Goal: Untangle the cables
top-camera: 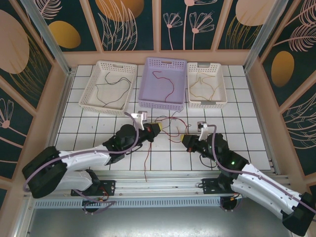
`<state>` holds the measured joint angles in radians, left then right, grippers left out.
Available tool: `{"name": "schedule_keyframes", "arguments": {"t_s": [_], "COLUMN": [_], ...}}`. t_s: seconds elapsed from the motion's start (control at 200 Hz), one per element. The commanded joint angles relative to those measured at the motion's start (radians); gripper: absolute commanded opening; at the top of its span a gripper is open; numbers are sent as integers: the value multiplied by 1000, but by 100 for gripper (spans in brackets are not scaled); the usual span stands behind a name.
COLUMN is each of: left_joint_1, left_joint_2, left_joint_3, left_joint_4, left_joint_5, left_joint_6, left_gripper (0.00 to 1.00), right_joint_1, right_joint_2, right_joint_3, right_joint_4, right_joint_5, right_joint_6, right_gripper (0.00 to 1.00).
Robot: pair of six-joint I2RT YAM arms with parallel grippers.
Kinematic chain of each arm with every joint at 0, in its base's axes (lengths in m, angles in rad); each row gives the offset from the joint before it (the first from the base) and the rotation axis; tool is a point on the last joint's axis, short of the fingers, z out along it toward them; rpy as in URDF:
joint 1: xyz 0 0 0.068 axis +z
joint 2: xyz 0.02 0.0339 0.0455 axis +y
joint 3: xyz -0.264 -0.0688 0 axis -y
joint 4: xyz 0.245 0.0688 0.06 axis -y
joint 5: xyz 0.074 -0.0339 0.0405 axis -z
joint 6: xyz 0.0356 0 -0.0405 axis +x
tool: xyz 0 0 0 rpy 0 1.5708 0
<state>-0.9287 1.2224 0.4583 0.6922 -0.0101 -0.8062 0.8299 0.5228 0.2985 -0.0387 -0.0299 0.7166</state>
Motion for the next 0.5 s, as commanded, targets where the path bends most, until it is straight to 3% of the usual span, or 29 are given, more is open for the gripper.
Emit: {"name": "schedule_keyframes", "arguments": {"t_s": [0.0, 0.495], "left_joint_1": [-4, -5], "left_joint_2": [-98, -377], "left_joint_3": [-14, 26], "left_joint_4": [-113, -386], "left_joint_5": [-46, -180], "left_joint_6": [4, 40], "left_gripper": [0, 0], "right_joint_1": [-16, -66], "right_joint_2": [19, 84], "right_joint_3": [7, -55], "right_joint_4": [-11, 50], "right_joint_5": [23, -35], "right_joint_6": [24, 40], "right_gripper": [0, 0]}}
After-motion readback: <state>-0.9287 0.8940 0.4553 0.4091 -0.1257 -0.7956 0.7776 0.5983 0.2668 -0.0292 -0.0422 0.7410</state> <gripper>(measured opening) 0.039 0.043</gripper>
